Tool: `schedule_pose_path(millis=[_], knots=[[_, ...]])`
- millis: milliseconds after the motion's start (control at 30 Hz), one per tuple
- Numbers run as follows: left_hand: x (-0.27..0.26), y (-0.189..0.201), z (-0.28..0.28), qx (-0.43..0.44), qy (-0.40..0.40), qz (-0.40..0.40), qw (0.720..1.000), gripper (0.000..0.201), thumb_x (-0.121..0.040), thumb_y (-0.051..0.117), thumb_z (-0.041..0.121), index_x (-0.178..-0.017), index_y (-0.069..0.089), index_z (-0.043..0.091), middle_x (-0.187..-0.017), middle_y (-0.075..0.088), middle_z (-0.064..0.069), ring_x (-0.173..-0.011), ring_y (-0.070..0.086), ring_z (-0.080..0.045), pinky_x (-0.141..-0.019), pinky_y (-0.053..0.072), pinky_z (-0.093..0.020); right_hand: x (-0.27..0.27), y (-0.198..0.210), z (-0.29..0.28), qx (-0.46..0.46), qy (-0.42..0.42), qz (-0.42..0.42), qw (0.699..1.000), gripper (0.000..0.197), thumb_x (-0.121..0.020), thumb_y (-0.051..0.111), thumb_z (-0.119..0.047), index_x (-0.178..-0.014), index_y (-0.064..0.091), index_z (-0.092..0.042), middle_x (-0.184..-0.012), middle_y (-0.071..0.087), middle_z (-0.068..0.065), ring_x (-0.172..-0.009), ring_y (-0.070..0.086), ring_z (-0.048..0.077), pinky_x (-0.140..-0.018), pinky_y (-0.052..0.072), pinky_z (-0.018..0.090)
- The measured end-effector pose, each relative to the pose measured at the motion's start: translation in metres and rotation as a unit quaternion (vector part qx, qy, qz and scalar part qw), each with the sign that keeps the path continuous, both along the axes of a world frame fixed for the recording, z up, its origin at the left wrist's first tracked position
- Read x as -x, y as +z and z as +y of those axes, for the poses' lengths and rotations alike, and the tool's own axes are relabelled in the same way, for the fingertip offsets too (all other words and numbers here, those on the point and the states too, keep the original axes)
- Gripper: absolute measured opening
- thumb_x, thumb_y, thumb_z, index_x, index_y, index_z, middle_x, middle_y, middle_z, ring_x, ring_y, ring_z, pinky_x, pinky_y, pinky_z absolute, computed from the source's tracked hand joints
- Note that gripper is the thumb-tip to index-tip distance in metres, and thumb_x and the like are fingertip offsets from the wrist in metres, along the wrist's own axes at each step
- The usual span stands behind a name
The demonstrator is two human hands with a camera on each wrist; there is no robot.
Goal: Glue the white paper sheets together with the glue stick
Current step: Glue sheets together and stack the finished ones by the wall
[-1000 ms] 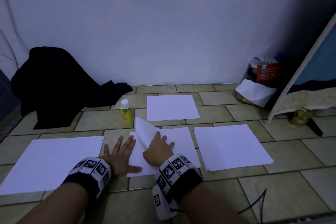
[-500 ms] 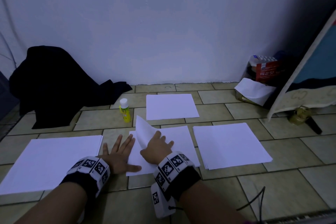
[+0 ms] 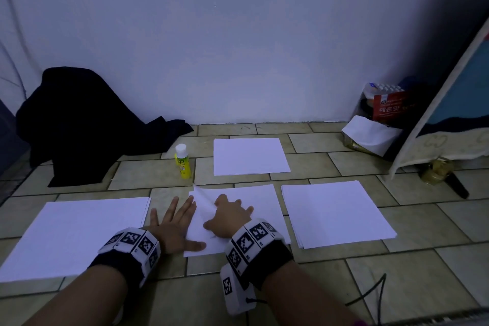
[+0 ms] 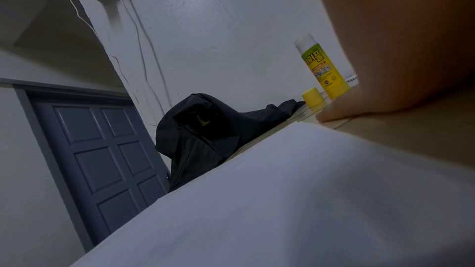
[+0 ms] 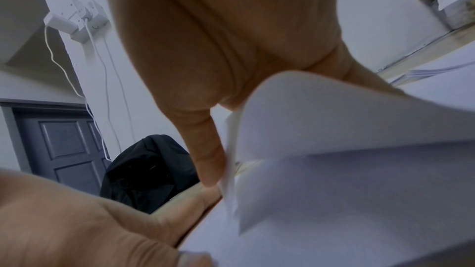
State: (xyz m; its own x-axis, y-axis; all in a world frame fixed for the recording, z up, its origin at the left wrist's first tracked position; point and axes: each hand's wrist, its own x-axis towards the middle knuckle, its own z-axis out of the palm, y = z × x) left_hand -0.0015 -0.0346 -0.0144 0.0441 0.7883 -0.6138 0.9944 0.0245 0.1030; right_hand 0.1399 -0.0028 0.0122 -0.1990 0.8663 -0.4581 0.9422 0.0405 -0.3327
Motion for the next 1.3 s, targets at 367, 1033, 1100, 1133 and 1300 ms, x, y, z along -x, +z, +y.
schedule_pose_path(millis=[367,1033,1100,1133,1300], knots=[[-0.001,0.0,-0.003,-0.012,-0.01,0.015,1.0,0.106,-0.089,0.041,0.068,-0.148,-0.024,0.008,-0.149,-0.043,-0.008,-0.141,-0.032,-0.024,-0.113,-0.009,-0.059,-0.002,-0.001,0.004,0.022,0.062,-0.048,0.997,0.047,-0.087,0.052,-0.031,-0.13,0.049,-0.012,-0.138,0.047,0.012,-0.136,0.024,0.032,-0.112,0.014,0.056],[0.004,0.011,-0.006,0.008,-0.006,-0.025,1.0,0.132,-0.077,0.063,0.066,-0.142,-0.035,0.007,-0.149,-0.042,-0.007,-0.139,-0.036,-0.021,-0.112,-0.015,-0.055,-0.007,0.005,-0.014,0.013,0.073,-0.01,0.997,0.093,-0.077,0.066,-0.059,-0.148,0.017,-0.025,-0.153,0.019,0.023,-0.145,0.001,0.038,-0.113,-0.004,0.06],[0.004,0.011,-0.006,0.008,-0.01,-0.019,1.0,0.132,-0.077,0.063,0.066,-0.143,-0.035,0.007,-0.149,-0.042,-0.007,-0.138,-0.037,-0.021,-0.112,-0.015,-0.055,-0.008,0.007,-0.014,0.011,0.08,-0.013,0.997,0.089,-0.081,0.062,-0.06,-0.149,0.017,-0.025,-0.154,0.02,0.02,-0.145,0.001,0.037,-0.114,-0.003,0.059],[0.004,0.01,-0.006,0.008,-0.009,-0.018,1.0,0.132,-0.077,0.064,0.066,-0.142,-0.035,0.007,-0.149,-0.042,-0.007,-0.138,-0.037,-0.021,-0.112,-0.015,-0.055,-0.009,0.009,-0.014,0.016,0.084,-0.018,0.996,0.087,-0.083,0.059,-0.06,-0.15,0.017,-0.025,-0.154,0.019,0.019,-0.145,0.0,0.037,-0.114,-0.004,0.059],[0.002,0.013,-0.006,0.007,-0.008,-0.022,1.0,0.134,-0.075,0.068,0.063,-0.143,-0.033,0.007,-0.149,-0.042,-0.008,-0.139,-0.036,-0.022,-0.112,-0.014,-0.057,-0.007,0.008,-0.012,0.028,0.094,-0.034,0.995,0.076,-0.088,0.051,-0.059,-0.15,0.021,-0.027,-0.156,0.019,0.017,-0.146,-0.007,0.035,-0.113,-0.008,0.059]])
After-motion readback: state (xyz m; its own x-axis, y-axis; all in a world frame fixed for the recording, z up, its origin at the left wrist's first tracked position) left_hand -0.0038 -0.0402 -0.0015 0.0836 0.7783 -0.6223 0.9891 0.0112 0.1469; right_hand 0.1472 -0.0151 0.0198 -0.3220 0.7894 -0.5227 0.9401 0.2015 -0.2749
